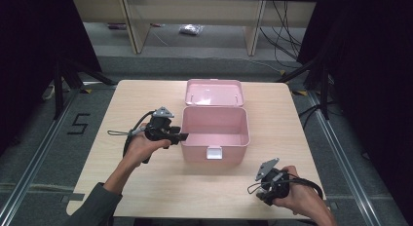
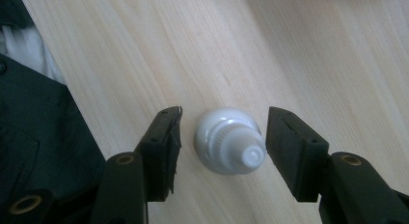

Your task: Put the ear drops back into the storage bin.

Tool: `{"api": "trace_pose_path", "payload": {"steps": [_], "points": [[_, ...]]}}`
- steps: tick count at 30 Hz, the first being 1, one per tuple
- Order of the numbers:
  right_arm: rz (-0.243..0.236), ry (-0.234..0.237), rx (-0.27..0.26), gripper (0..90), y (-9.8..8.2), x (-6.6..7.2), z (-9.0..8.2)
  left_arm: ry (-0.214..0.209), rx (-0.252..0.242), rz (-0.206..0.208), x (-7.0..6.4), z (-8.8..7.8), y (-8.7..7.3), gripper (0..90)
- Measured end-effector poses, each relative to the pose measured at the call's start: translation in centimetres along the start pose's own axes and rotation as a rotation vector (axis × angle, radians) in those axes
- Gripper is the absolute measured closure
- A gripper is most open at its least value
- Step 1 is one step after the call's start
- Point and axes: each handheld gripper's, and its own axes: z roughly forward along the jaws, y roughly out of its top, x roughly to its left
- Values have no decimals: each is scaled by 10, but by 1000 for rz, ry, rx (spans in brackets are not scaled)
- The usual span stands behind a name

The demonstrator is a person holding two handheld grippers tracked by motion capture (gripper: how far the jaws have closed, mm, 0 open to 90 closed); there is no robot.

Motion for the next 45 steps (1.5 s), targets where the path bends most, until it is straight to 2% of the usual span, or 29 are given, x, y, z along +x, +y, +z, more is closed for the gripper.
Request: {"api": "trace_pose_path", "payload": {"steps": [1, 2, 4, 5, 6, 9, 10, 11, 12, 19, 24, 25, 29, 30, 32, 39, 40, 42, 43, 45], "points": [[-11, 1, -2, 501, 0, -1, 0, -5, 3, 3, 1, 0, 0, 552], [-6, 1, 4, 505, 0, -1, 0, 5, -10, -9, 0, 1, 0, 552], [-3, 4, 19, 508, 1, -1, 0, 1, 1, -2, 0, 0, 0, 552], [13, 9, 27, 511, 1, 0, 1, 6, -6, -2, -1, 0, 0, 552], [3, 9, 31, 519, 1, -1, 2, 6, -2, -2, -1, 0, 0, 552], [12, 12, 39, 548, 2, -1, 3, 6, -1, -2, -1, 0, 0, 552], [3, 19, 48, 587, 3, -1, 5, 6, -4, -1, -1, 0, 0, 552], [3, 19, 48, 587, 3, -1, 5, 6, -4, -1, -1, 0, 0, 552], [-18, 21, 51, 595, 3, -2, 5, -1, -1, 2, 0, 0, 0, 551], [-3, 35, 40, 603, 6, -3, 1, 6, -6, 1, 0, 0, 0, 550], [-21, 48, 26, 603, 12, -8, -8, 4, -4, 1, 0, 0, 0, 550], [-41, 53, 16, 603, 13, -10, -9, 4, -4, 1, 0, 0, 0, 550], [-32, 66, 12, 604, 17, -13, -15, -5, 3, 4, 0, 0, 0, 549], [-50, 73, 12, 603, 21, -15, -18, 3, -4, 2, 0, 0, 0, 549], [-46, 70, 13, 604, 23, -16, -20, 3, -5, 2, 0, 0, 0, 549], [-70, 80, -6, 604, 42, -28, -40, -5, 2, 5, 0, 0, 0, 549], [-91, 97, -4, 604, 45, -30, -43, -2, 2, 5, 0, 0, 0, 548], [-80, 80, -8, 604, 48, -31, -49, -6, 2, 6, 0, 0, 0, 548], [-96, 76, -12, 604, 51, -33, -52, -5, 2, 6, 0, 0, 0, 548], [-90, 73, -5, 604, 53, -33, -55, -1, 1, 5, 0, 0, 0, 548]]}}
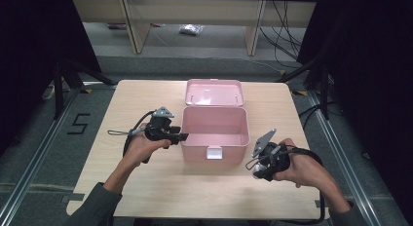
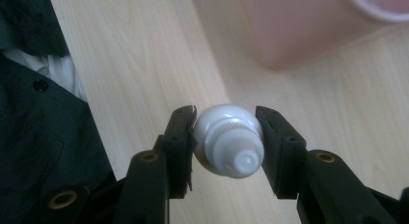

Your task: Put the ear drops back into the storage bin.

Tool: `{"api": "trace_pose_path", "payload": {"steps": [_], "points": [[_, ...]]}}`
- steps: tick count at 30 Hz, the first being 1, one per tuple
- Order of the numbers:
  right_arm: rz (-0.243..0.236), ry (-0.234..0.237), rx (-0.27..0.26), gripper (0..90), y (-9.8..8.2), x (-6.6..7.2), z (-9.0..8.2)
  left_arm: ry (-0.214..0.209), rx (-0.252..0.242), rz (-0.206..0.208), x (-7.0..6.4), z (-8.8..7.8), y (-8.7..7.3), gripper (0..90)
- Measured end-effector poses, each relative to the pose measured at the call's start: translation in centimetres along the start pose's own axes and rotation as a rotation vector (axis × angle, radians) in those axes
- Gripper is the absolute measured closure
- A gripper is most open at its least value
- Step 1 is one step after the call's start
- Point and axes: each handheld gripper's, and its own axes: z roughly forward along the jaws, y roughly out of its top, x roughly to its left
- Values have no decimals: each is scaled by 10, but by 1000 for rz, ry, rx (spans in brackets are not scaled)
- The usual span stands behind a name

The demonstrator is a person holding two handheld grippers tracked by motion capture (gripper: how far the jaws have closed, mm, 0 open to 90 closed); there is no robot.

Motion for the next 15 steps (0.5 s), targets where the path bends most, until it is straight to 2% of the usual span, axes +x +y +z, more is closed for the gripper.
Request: {"api": "trace_pose_path", "payload": {"steps": [1, 4, 7, 9, 10, 11, 14, 15], "points": [[-17, -8, -4, 604, 2, -2, -2, 5, -7, -2, -1, 0, 0, 549], [-26, -8, -5, 604, 10, -4, -11, 1, 0, 0, 0, 0, 0, 548], [-43, 19, -5, 604, 20, -8, -22, 4, -3, -2, 0, 0, 0, 549], [-8, 3, 6, 604, 24, -7, -27, 5, -4, -3, -1, 0, 0, 549], [-8, 3, 6, 604, 24, -7, -27, 5, -4, -3, -1, 0, 0, 548], [-38, 15, -11, 604, 29, -10, -30, 5, -4, -3, -1, 0, 0, 548], [-51, 10, -7, 603, 37, -13, -35, 5, -3, -2, -1, 0, 0, 549], [-26, 9, -2, 604, 39, -12, -37, 5, -3, -2, -1, 0, 0, 548]]}}
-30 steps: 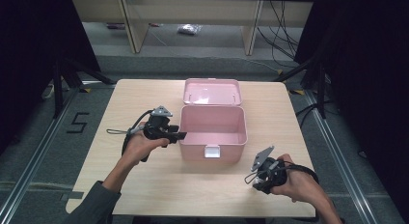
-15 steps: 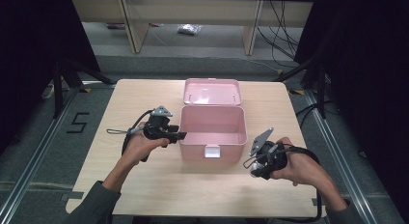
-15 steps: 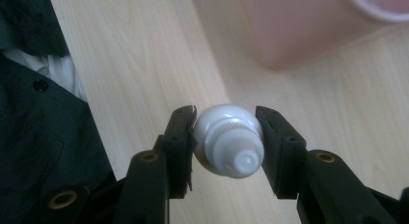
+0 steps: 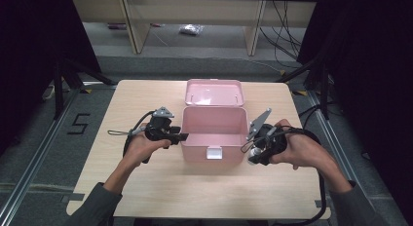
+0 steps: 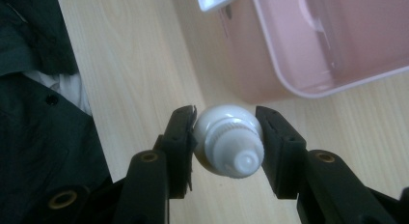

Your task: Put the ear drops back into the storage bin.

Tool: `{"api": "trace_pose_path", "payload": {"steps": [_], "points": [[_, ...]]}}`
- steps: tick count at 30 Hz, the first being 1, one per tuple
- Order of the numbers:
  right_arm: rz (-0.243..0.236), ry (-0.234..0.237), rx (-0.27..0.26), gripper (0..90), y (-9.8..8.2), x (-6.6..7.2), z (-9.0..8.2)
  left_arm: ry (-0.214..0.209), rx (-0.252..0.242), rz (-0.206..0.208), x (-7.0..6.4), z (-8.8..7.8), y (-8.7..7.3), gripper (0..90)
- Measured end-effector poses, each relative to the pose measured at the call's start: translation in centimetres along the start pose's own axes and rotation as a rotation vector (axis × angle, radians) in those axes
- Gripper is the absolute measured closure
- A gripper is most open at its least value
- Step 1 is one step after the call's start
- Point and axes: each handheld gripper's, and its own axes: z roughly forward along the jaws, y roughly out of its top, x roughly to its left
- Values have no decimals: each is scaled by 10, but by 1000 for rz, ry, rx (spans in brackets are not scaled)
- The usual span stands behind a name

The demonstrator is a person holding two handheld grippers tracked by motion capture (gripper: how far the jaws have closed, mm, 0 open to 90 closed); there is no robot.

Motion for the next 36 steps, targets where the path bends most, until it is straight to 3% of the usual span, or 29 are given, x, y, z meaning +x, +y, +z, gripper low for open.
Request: {"api": "trace_pose_path", "payload": {"steps": [3, 6, 7, 17, 19, 22, 25, 27, 31, 35, 36], "points": [[-46, 14, 4, 604, 8, -4, -2, 0, 0, 0, 0, 0, 0, 549], [-46, 15, 4, 604, 15, -7, -7, 0, 0, 0, 0, 0, 0, 549], [-27, 15, -1, 604, 17, -6, -9, 0, 0, 0, 0, 0, 0, 549], [-37, 8, 20, 604, 41, -23, -12, 0, 0, 1, 0, 0, 0, 549], [-13, 7, 28, 604, 47, -26, -11, -1, 0, 2, 0, 0, 0, 548], [-32, -1, 30, 604, 53, -33, -8, -1, -1, 2, 0, 0, 0, 548], [1, -6, 34, 604, 60, -38, -7, 0, 0, 0, -1, 0, 0, 548], [-21, -7, 22, 604, 63, -43, -3, -1, -1, 1, -1, 0, 0, 549], [15, -11, 46, 604, 68, -49, 6, -4, -1, 1, 0, 0, 0, 546], [5, -25, 66, 604, 73, -54, 17, -3, -1, 0, 0, 0, 0, 546], [-17, -32, 81, 604, 75, -56, 21, -3, 0, 0, 0, 0, 0, 546]]}}
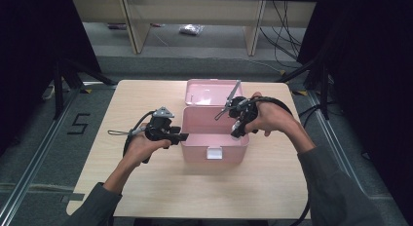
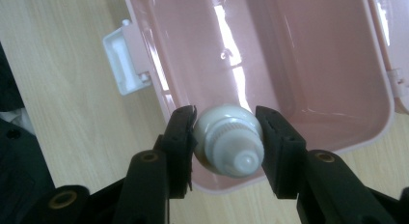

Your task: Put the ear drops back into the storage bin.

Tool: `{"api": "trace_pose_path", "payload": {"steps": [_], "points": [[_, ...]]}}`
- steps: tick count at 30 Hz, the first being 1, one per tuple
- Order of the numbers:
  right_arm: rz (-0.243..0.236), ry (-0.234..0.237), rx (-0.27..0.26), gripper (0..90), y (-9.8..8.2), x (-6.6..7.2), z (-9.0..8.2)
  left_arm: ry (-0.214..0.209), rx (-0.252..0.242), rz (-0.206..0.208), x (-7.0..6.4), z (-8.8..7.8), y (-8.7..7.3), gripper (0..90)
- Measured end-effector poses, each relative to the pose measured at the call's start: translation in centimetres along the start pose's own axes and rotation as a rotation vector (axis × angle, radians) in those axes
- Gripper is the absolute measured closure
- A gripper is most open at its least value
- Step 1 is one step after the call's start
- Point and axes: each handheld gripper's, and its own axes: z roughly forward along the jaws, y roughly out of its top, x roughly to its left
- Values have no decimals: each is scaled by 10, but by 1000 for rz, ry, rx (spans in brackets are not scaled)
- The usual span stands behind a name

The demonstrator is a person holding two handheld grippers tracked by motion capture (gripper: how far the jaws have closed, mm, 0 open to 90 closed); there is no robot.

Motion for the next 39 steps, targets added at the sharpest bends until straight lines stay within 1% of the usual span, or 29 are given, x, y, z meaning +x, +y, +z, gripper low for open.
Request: {"api": "trace_pose_path", "payload": {"steps": [2, 3, 5, 6, 7, 8, 9, 10, 13, 14, 15, 17, 18, 19, 21, 23, 25, 26, 29, 30, 31, 32, 33, 34, 35, 36, 37, 38, 39], "points": [[4, -2, 3, 604, 3, 0, 3, -1, -1, 1, 0, 0, 0, 546], [-7, -2, 0, 604, 4, -1, 5, -2, -2, 0, 0, 0, 0, 546], [-14, 1, 2, 604, 5, -1, 6, -1, -1, 0, 0, 0, 0, 546], [-10, 10, 8, 604, 6, -2, 9, -2, -2, 0, 0, 0, 0, 546], [-17, 9, 2, 604, 6, -3, 11, -1, -2, 2, 1, 0, 0, 546], [-12, 8, 10, 604, 8, -2, 12, -1, -2, 1, 1, 0, 0, 546], [-23, 9, 2, 604, 8, -4, 14, -1, -2, 1, 1, 0, 0, 546], [-6, 11, 8, 604, 9, -4, 15, -1, -2, 0, 1, 0, 0, 545], [-9, 12, 2, 604, 10, -6, 19, 3, 1, -12, 0, 0, 0, 545], [-4, 26, -2, 604, 10, -8, 24, -7, 1, 1, 1, 0, 0, 545], [-9, 29, 2, 604, 10, -9, 27, 4, 3, -11, 0, 0, 0, 545], [-11, 30, 13, 604, 11, -9, 33, 5, 2, -10, 1, 0, 0, 545], [-3, 31, 11, 604, 11, -9, 35, -8, 5, 5, 1, 0, 0, 545], [-3, 31, 11, 604, 11, -9, 35, -10, 1, 6, 1, 0, 0, 545], [-18, 42, 8, 604, 12, -10, 41, -9, 2, 5, 1, 0, 0, 545], [-15, 40, 14, 604, 13, -10, 44, -9, 2, 3, 1, 0, 0, 544], [-24, 39, 16, 604, 14, -10, 46, -11, 1, 5, 2, 0, 0, 543], [-36, 42, 16, 604, 15, -9, 48, -6, -1, 4, 2, 0, 0, 543], [-39, 46, 23, 604, 16, -9, 52, -6, -3, 5, 2, 0, 0, 542], [-58, 39, 33, 604, 16, -9, 55, -6, -3, 5, 2, 0, 0, 543], [-58, 39, 33, 604, 16, -9, 55, -6, -3, 5, 2, 0, 0, 542], [-29, 41, 36, 604, 16, -8, 58, -6, -3, 5, 2, 0, 0, 543], [-60, 41, 32, 604, 17, -10, 59, -7, -3, 5, 2, 0, 0, 542], [-60, 41, 32, 604, 17, -10, 59, -7, -3, 5, 2, 0, 0, 542], [-48, 48, 38, 604, 17, -10, 61, -7, -3, 6, 2, 0, 0, 542], [-54, 42, 34, 604, 17, -12, 64, -8, -3, 5, 2, 0, 0, 542], [-36, 49, 34, 604, 17, -12, 66, -16, -13, 26, 4, 2, 0, 541], [-36, 49, 34, 604, 17, -12, 66, -16, -13, 26, 4, 2, 0, 541], [-17, 56, 41, 604, 16, -11, 68, -15, -12, 26, 4, 2, 0, 541]]}}
